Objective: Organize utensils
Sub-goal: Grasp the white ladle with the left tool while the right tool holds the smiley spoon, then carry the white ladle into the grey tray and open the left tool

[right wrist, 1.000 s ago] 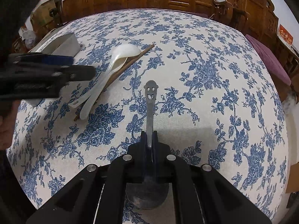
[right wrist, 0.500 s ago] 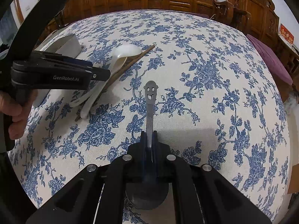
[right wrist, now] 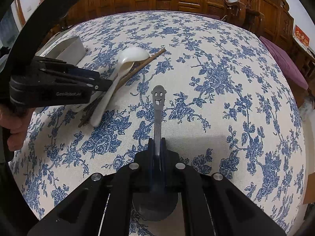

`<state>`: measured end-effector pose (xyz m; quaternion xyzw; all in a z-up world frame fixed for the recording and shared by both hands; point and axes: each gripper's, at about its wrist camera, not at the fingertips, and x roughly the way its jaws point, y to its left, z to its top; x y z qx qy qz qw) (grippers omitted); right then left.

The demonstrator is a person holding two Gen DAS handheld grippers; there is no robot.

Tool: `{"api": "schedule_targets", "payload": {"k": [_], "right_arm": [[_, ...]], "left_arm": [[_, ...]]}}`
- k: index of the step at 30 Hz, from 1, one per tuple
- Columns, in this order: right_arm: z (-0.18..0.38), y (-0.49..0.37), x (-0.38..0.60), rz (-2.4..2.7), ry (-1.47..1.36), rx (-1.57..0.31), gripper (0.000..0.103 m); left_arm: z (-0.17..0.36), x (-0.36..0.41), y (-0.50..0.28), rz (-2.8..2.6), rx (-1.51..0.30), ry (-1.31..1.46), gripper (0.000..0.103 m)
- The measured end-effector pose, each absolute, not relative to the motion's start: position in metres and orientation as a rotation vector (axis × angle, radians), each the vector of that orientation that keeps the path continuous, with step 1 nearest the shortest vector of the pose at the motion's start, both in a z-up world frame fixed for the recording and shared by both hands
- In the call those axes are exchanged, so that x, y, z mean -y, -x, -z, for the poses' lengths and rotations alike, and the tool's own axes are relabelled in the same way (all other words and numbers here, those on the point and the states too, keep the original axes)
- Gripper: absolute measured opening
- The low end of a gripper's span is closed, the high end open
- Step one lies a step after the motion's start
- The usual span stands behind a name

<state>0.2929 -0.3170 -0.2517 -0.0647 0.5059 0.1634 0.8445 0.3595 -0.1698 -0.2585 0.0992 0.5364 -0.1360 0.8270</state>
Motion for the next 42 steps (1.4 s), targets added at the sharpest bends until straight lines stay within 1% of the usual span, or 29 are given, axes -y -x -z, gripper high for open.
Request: {"api": "schedule_targets", "payload": {"k": [7,9,10,16,24,32,42], "right_arm": [[0.252,-0.293,0.317,-0.344,0.138,-1.067,0.008],[0.252,-0.293,0.317,-0.344,0.137,-1.067,0.008],[0.252,-0.293,0.317,-0.344,0.137,-1.067,0.008],[0.251,-0.293,0.317,-0.337,0.136,-1.066,0.007],[0.248,-0.293,0.316,-0.332,0.112,-1.065,0.007],[0.218,-0.295,0.304,-0.342,0.106,-1.02,0.007],[0.175,-0.296,0.272,-0.376,0.122,-0.955,0.007]], "left_arm": [[0.259,0.175,-0.373,0.273,-1.131,-0.2,0.032],[0.258,0.174,-0.374,0.274,-1.128,-0.193,0.022],[0.258,0.173,-0.374,0.277,-1.127,-0.189,0.008],[0.254,0.164,-0.366,0.268,-1.115,-0.178,0.009],[0.219,0.15,-0.346,0.287,-1.04,-0.176,0.009],[0.189,0.136,-0.328,0.308,-0.983,-0.169,0.009],[0.16,0.092,-0.315,0.294,-0.937,-0.129,0.009]]}}
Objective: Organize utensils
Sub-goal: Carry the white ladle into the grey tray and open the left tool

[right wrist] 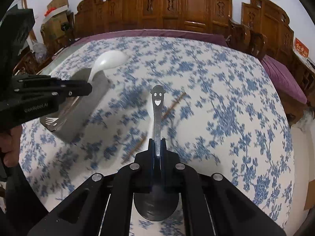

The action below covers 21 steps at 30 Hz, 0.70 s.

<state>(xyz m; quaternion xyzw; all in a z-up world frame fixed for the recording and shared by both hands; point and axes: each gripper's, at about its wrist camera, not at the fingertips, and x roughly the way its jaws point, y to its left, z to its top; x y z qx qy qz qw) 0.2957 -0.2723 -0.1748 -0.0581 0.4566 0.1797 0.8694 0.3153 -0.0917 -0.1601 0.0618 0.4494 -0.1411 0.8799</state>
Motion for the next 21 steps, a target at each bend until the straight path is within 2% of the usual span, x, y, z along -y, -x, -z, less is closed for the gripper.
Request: {"api": "schedule_targets", "payload": {"k": [10,21], "right_arm": [[0.144,-0.295,0.222,-0.433,0.151,-0.915,0.007],[0.127,-0.291,0.181,-0.484,0.18,-0.907,0.007]], "left_arm": [[0.154,0.029,-0.313,0.216,-0.93,-0.087,0.009],[0.181,-0.025,-0.32,0.162,-0.978,-0.001,0.009]]}}
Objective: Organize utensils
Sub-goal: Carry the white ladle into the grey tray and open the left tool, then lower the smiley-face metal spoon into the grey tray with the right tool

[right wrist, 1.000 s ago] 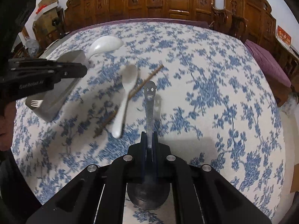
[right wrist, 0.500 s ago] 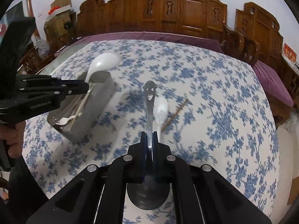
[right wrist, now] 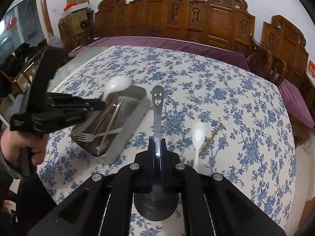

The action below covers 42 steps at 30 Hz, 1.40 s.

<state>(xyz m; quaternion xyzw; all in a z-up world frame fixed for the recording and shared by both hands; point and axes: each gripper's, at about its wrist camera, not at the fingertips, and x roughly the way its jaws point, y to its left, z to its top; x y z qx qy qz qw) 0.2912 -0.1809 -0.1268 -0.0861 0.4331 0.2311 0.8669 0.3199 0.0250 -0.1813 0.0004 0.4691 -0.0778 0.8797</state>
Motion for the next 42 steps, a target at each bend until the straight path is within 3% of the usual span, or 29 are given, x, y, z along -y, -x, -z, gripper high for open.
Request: {"api": "schedule_targets", "payload": {"k": [13,18,42], "right_arm": [[0.125,-0.292,0.141,-0.513,0.209,-0.912,0.007],[0.129,-0.297,0.115,-0.545,0.192,-0.918,0.007],[0.178,-0.337,0.041,-0.547,0.065,-1.021,0.008]], "left_arm": [[0.184,-0.059,-0.308,0.146,-0.964,0.038,0.011],[0.173,-0.077,-0.293,0.139,-0.931,0.027,0.016],[0.136,-0.146,-0.243,0.119,-0.865,0.055,0.017]]}}
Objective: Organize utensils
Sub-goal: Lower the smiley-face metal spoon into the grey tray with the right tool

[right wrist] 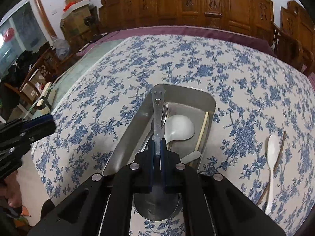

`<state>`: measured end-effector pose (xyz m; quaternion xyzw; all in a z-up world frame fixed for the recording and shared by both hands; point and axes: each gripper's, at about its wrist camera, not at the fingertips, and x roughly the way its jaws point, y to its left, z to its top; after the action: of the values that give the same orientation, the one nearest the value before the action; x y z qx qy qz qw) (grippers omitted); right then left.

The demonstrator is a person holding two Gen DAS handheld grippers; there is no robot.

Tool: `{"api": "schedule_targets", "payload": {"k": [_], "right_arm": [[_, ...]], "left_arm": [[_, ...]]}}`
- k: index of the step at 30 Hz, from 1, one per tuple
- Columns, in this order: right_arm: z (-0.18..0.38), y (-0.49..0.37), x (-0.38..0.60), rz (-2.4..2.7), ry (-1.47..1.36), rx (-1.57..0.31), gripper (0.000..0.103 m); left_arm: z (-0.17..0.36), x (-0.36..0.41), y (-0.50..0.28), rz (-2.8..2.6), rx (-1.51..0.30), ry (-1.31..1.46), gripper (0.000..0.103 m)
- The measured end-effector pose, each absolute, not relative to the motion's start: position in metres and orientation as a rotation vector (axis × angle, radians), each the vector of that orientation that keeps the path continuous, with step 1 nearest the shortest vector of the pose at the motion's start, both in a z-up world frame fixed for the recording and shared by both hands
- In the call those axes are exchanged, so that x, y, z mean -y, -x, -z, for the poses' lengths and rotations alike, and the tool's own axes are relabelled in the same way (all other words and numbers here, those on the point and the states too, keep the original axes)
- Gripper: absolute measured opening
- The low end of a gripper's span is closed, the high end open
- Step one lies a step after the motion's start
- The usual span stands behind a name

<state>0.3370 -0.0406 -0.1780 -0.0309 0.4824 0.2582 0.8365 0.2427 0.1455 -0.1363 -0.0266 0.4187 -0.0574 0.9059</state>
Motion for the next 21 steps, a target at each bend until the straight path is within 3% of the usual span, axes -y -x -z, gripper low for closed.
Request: {"api": "schedule_targets", "payload": {"k": [12,21], "right_arm": [[0.206,-0.345,0.033,-0.509,0.071,-1.08,0.008],[0.195,-0.348,0.045,-0.528,0.027,-1.056,0.01]], "left_arm": [[0.133,-0.138,-0.235,0.132,-0.853,0.027,0.018],[0.135,-0.134,-0.236,0.133,-0.857,0.026,0.018]]}}
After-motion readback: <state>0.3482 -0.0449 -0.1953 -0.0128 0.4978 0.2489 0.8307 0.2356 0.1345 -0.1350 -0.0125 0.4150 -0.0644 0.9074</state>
